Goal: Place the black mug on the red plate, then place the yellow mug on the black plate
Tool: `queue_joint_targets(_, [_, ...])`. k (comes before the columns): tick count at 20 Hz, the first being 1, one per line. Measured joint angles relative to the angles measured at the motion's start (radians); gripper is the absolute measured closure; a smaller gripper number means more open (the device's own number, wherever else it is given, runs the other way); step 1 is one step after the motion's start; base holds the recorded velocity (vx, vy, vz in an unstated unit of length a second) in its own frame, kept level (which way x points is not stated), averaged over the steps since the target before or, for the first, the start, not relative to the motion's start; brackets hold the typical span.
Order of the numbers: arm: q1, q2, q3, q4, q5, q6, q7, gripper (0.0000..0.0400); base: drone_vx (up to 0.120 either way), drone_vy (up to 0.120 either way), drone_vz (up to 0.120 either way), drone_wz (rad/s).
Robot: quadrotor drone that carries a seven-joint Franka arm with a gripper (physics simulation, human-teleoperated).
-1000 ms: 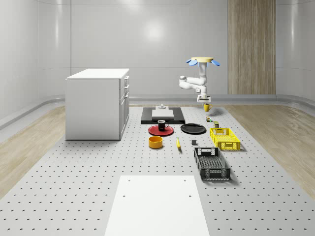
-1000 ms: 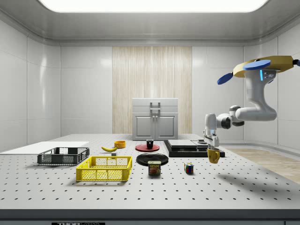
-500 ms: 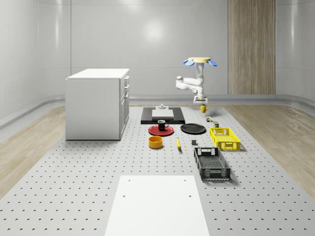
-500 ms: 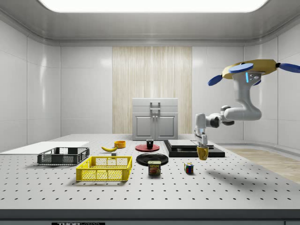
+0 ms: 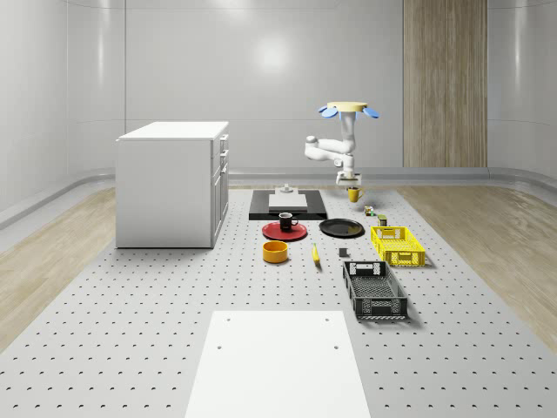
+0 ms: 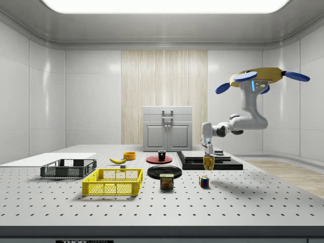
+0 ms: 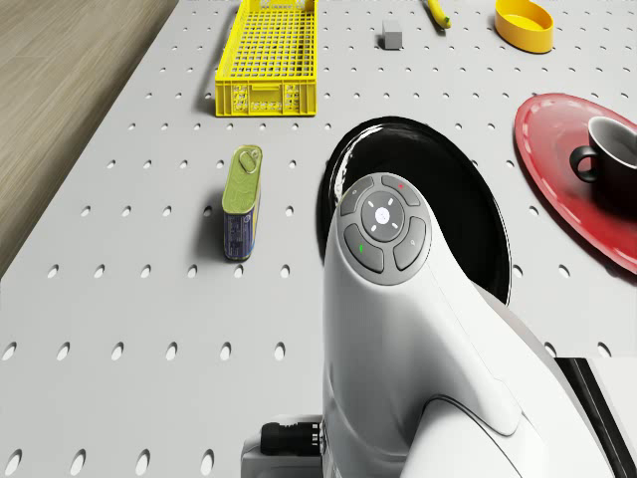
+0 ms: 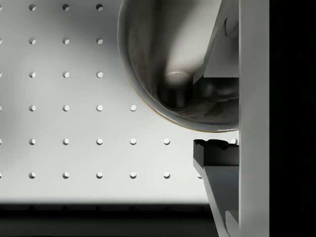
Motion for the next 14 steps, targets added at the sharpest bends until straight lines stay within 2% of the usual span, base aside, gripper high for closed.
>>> queue_joint_targets(14, [-0.001, -0.004, 0.000, 0.000, 0.002, 0.004, 0.001, 0.0290, 0.120, -0.120, 0.000, 0.000])
